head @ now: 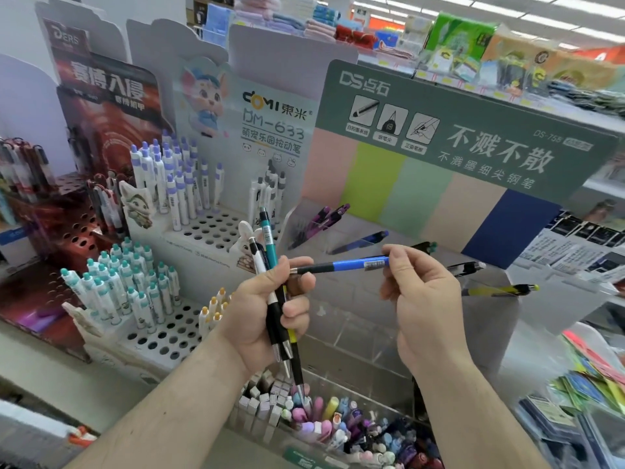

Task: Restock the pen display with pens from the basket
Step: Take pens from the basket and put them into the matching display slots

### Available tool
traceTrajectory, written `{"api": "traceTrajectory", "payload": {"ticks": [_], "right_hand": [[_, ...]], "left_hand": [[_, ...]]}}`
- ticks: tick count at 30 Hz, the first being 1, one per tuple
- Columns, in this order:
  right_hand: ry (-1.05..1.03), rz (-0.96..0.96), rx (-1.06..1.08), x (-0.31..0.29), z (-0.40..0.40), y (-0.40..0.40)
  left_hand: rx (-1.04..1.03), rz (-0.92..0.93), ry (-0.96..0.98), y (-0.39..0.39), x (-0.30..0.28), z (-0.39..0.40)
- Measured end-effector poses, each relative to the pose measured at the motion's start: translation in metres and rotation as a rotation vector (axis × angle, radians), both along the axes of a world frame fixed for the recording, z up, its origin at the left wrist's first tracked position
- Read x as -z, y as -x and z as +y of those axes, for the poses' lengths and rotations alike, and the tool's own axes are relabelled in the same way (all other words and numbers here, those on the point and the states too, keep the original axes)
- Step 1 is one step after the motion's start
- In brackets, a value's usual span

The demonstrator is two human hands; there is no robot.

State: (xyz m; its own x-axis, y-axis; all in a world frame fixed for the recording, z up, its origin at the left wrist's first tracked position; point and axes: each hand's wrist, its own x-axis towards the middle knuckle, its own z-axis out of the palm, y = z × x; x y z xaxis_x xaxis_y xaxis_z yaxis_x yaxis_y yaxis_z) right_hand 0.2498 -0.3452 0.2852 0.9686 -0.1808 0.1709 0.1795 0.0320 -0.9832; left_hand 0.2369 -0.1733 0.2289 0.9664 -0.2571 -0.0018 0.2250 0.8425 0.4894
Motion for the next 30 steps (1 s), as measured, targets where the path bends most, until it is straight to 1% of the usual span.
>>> {"api": "traceTrajectory", "payload": {"ticks": [3,4,5,6,8,10,12,14,17,20,23,27,30], "right_hand": [[-0.03,0.044,-0.011,0.0,-0.006,0.003],[-0.064,0.066,-0.015,-0.002,-0.008,0.003],[-0.118,0.091,-0.019,-0.004,-0.009,0.004],[-0.186,0.111,-0.023,-0.007,-0.011,0.003],[-0.277,0.092,0.009,-0.013,-0.014,0.0],[-0.251,-0.014,0.093,-0.019,-0.018,-0.004],[-0.164,-0.167,0.196,-0.025,-0.022,-0.008],[-0.057,-0.309,0.302,-0.032,-0.025,-0.012],[0.066,-0.443,0.385,-0.036,-0.028,-0.02],[0.178,-0.487,0.372,-0.032,-0.027,-0.033],[0.351,-0.494,0.31,-0.026,-0.02,-0.046],[0.665,-0.48,0.197,-0.011,-0.005,-0.057],[0.894,-0.497,0.203,-0.006,0.0,-0.062]], "left_hand": [[0.239,-0.129,0.248,-0.009,0.009,0.0],[0.312,-0.16,0.305,-0.011,0.01,-0.001],[0.346,-0.167,0.32,-0.013,0.008,-0.003],[0.341,-0.164,0.293,-0.015,0.006,-0.005],[0.28,-0.145,0.173,-0.018,0.0,-0.01],[0.206,-0.104,0.039,-0.019,-0.005,-0.015],[0.176,-0.077,-0.027,-0.02,-0.009,-0.018],[0.167,-0.07,-0.049,-0.021,-0.01,-0.018],[0.14,-0.05,-0.092,-0.02,-0.011,-0.018],[0.099,-0.025,-0.115,-0.018,-0.01,-0.015],[0.079,-0.011,-0.131,-0.016,-0.01,-0.013],[0.064,-0.002,-0.186,-0.013,-0.012,-0.014],[0.084,-0.035,-0.226,-0.011,-0.012,-0.015]]}}
